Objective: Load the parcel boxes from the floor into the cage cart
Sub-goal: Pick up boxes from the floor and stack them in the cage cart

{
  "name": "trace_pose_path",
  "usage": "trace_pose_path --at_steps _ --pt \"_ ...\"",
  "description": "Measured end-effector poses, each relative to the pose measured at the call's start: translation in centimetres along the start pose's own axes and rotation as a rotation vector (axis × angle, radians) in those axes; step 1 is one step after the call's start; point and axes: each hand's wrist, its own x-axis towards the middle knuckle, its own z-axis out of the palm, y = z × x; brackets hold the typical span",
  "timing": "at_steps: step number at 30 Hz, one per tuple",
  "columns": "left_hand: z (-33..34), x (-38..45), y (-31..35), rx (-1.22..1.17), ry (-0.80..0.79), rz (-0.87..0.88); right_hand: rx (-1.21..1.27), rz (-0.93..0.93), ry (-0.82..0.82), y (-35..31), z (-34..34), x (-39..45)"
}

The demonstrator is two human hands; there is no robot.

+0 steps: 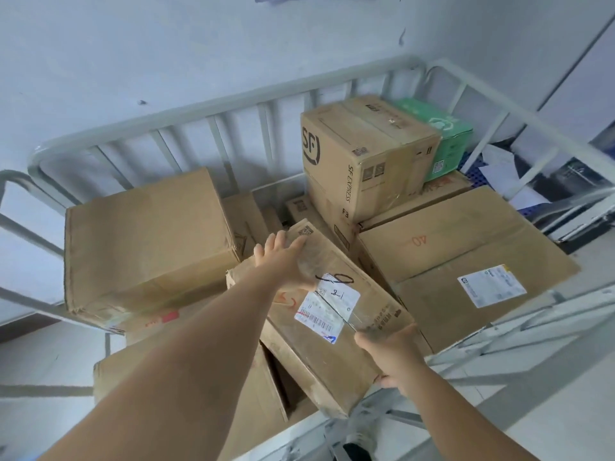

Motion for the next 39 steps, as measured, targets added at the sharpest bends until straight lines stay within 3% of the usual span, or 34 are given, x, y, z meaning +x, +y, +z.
trace_pose_path --at_steps 11,16,18,21,23,27,30,39 --pt "0.7 3.4 1.2 0.04 -0.007 0.098 -0.196 0.062 -0.04 0.2 -0.1 2.4" --pt "2.9 3.7 0.2 0.006 -0.061 0.076 -0.428 0.064 -0.118 0.1 0.2 3.4" --pt "4.1 3.5 -0.9 0.027 -0.09 0.054 -0.618 -0.009 -0.12 -0.5 0.0 3.8" --pt "6.1 2.0 -1.9 0.077 -0.107 0.075 -0.908 -0.195 0.022 -2.6 -0.7 4.6" --pt "7.5 0.2 -1.6 0.04 -0.084 0.074 -0.929 -0.267 0.046 -3.8 -0.8 5.5" --pt "10.1 -4.0 0.8 -0.015 -0.167 0.051 -0.894 -0.285 -0.197 -4.7 0.0 6.3" --pt "11.3 -6.5 1.8 -0.053 -0.23 0.026 -0.874 -0.249 -0.268 -3.6 1.6 5.5" --pt "13.2 -10.5 -0.1 -0.041 -0.202 -0.058 -0.87 -0.264 -0.283 -2.3 5.4 3.4"
